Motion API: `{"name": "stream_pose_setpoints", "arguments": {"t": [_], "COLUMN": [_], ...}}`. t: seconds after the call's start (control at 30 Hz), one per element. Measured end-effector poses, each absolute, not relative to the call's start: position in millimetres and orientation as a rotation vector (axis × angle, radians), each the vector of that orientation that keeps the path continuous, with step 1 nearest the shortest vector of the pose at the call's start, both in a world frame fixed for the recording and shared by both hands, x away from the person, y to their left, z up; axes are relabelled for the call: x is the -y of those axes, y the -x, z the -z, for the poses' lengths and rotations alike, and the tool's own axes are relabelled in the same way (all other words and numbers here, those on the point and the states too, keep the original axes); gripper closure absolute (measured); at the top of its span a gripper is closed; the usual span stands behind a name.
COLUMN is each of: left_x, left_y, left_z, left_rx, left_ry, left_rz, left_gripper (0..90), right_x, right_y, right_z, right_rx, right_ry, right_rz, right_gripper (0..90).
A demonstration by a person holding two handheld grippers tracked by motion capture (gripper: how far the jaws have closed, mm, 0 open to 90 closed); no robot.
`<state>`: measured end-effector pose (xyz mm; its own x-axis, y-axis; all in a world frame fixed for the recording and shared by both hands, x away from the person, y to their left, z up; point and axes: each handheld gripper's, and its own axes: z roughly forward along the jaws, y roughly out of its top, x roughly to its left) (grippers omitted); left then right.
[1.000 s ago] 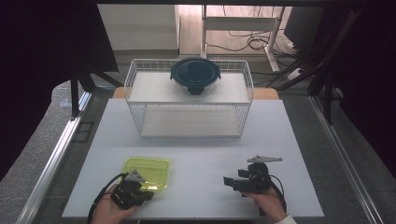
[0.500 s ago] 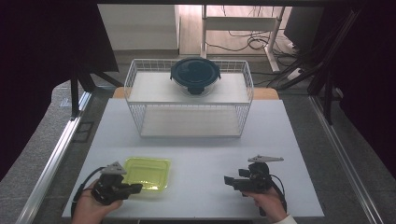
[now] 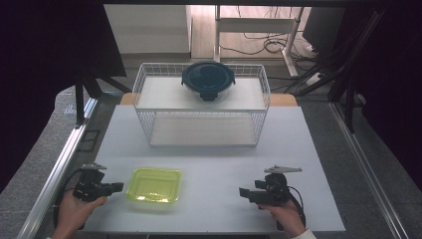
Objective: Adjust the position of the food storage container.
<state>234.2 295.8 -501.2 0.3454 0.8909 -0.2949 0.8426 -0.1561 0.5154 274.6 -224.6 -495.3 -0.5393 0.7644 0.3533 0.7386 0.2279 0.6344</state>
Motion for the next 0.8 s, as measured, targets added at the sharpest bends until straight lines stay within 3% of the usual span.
{"name": "stream_pose_setpoints", "arguments": {"t": [0.37, 0.8], "left_x": [-276, -237], "left_y": [-242, -252], "left_z": [518, 519], "left_rx": [-1.462, -1.367], "left_ry": [-2.034, -2.074], "left_rz": [0.032, 0.085], "left_gripper": [90.0, 90.0], "right_x": [226, 226], "right_y": [-274, -274], "right_z": [495, 494], "right_rx": [-2.433, -2.429], "right_ry": [-1.493, -1.477], "right_rz": [-1.225, -1.238], "right_gripper": [21.6, 21.6]}}
